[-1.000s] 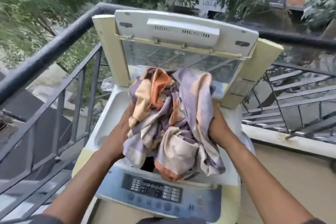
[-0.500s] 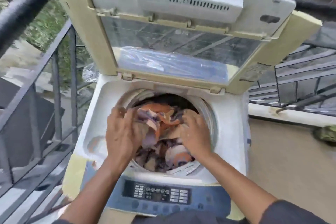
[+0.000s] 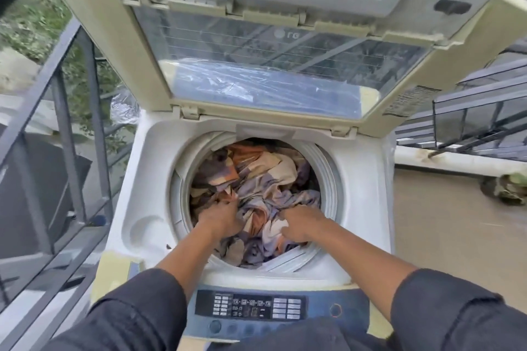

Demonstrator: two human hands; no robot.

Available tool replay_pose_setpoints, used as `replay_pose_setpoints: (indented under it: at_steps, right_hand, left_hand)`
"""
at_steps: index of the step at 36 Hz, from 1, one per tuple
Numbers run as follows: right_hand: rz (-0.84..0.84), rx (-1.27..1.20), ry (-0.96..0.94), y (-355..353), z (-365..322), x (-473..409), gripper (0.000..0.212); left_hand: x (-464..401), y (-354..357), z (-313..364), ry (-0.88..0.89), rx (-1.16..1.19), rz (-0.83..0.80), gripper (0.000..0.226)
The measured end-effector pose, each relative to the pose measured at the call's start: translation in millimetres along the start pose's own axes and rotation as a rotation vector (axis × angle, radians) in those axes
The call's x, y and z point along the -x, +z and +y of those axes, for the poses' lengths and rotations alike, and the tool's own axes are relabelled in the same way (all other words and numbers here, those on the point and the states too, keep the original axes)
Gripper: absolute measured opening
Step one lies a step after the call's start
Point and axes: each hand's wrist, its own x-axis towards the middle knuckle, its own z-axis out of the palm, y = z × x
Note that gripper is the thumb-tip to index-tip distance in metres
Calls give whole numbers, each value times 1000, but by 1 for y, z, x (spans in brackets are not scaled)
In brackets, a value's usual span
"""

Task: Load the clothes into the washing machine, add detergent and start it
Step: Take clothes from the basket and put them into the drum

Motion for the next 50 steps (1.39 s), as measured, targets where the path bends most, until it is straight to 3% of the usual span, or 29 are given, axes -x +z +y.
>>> replay_pose_setpoints:
  at_steps: [10, 20, 28, 36, 42, 50]
  right_hand:
    - [292, -299, -86, 16, 14, 57, 39]
    - [810, -869, -140, 26, 56, 154, 20]
    - [1085, -1142, 27, 54, 148, 201, 18]
    - [1057, -1266, 194, 93, 265, 165, 19]
    - [748, -1205, 300, 125, 343, 89, 24]
    - [393, -1034, 269, 165, 401, -48, 22]
  left_hand:
    - [59, -5, 47, 179, 293, 59, 47]
    - [129, -28, 118, 390, 408, 267, 34]
    - [142, -44, 210, 577, 544, 321, 19]
    - [103, -32, 327, 609, 536, 276, 16]
    - [29, 14, 400, 428, 517, 161, 14]
    - [-103, 92, 444, 69, 518, 81, 15]
